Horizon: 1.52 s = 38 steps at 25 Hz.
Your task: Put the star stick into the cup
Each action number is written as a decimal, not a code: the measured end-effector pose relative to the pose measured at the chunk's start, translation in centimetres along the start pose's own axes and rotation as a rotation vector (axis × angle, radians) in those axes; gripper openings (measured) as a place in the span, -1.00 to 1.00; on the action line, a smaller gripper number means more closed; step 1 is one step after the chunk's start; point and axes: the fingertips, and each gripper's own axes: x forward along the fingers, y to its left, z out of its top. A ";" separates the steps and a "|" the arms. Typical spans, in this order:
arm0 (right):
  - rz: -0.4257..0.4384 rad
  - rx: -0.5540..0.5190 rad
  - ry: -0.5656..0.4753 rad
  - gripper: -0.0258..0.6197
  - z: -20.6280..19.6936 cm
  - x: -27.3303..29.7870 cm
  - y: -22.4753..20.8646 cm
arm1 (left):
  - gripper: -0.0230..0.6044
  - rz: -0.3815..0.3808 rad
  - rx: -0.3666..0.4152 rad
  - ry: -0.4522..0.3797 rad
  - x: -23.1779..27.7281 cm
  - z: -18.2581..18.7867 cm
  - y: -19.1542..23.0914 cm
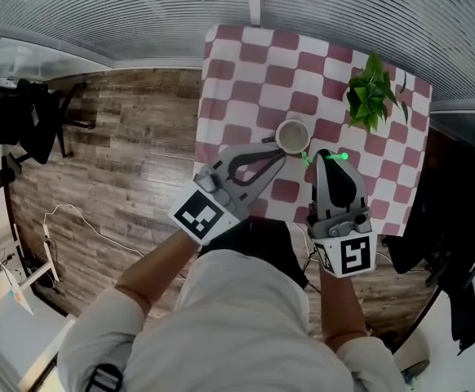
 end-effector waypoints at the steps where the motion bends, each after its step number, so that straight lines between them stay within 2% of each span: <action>1: -0.001 0.003 0.001 -0.82 -0.3 0.1 -0.1 | -0.80 0.000 0.001 0.002 0.1 -0.2 0.1; 20: 0.013 0.018 -0.009 -0.82 -5.1 1.8 -1.6 | -0.80 0.008 0.016 0.044 2.0 -4.6 2.1; 31: 0.023 0.038 -0.016 -0.82 -7.3 2.5 -2.0 | -0.80 0.024 -0.008 0.041 2.5 -6.5 3.0; 38: 0.032 0.044 -0.016 -0.82 -8.4 2.8 -1.9 | -0.80 0.028 0.005 0.047 2.7 -7.8 3.6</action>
